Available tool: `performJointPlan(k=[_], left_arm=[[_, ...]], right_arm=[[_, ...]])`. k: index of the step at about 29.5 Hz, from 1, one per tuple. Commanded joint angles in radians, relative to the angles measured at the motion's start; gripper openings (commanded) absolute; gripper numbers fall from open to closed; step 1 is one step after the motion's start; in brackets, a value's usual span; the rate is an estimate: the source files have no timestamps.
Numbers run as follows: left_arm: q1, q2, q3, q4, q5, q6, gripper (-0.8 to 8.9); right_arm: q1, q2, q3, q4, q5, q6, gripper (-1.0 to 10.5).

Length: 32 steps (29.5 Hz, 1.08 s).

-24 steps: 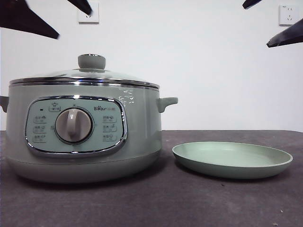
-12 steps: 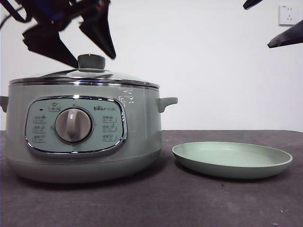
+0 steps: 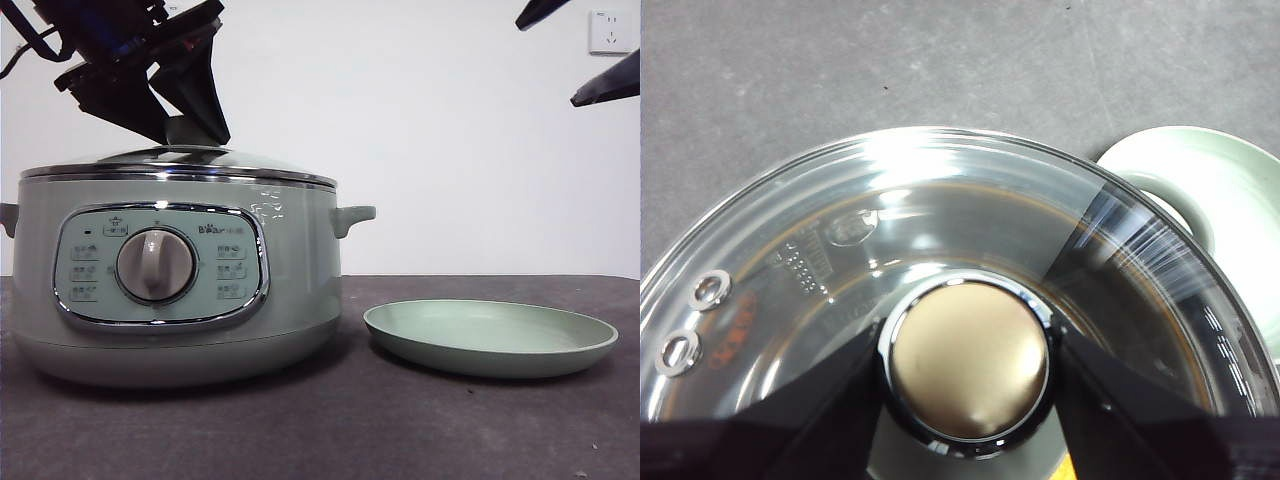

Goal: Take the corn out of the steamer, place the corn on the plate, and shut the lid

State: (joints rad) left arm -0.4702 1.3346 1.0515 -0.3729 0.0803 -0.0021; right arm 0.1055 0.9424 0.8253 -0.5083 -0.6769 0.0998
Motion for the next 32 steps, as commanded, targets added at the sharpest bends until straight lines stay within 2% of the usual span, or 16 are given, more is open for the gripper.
performJointPlan(k=[1,9,16,21,26,29,32], left_arm=[[-0.002,0.001,-0.002,0.006,-0.006,0.033,-0.09],[0.000,-0.066,0.013,0.016,-0.070,0.033,-0.09],[0.001,-0.228,0.018,0.021,-0.171,0.032,-0.09],[0.001,-0.345,0.018,-0.002,-0.295,0.032,-0.09],[0.001,-0.464,0.018,-0.043,-0.323,0.032,-0.09],[0.001,-0.552,0.018,-0.073,-0.409,0.032,-0.09],[0.000,-0.621,0.018,-0.099,-0.457,0.032,-0.09]], right_arm=[[0.003,0.001,0.002,0.003,0.003,0.008,4.1],[0.045,0.003,0.003,0.058,0.009,0.042,4.1],[0.236,0.061,0.062,0.111,0.177,0.056,4.1],[0.365,0.173,0.161,0.103,0.240,0.027,4.1],[0.490,0.347,0.317,0.032,0.318,-0.032,4.1],[0.571,0.542,0.515,-0.085,0.387,-0.099,4.1],[0.618,0.715,0.710,-0.169,0.425,-0.127,4.1]])
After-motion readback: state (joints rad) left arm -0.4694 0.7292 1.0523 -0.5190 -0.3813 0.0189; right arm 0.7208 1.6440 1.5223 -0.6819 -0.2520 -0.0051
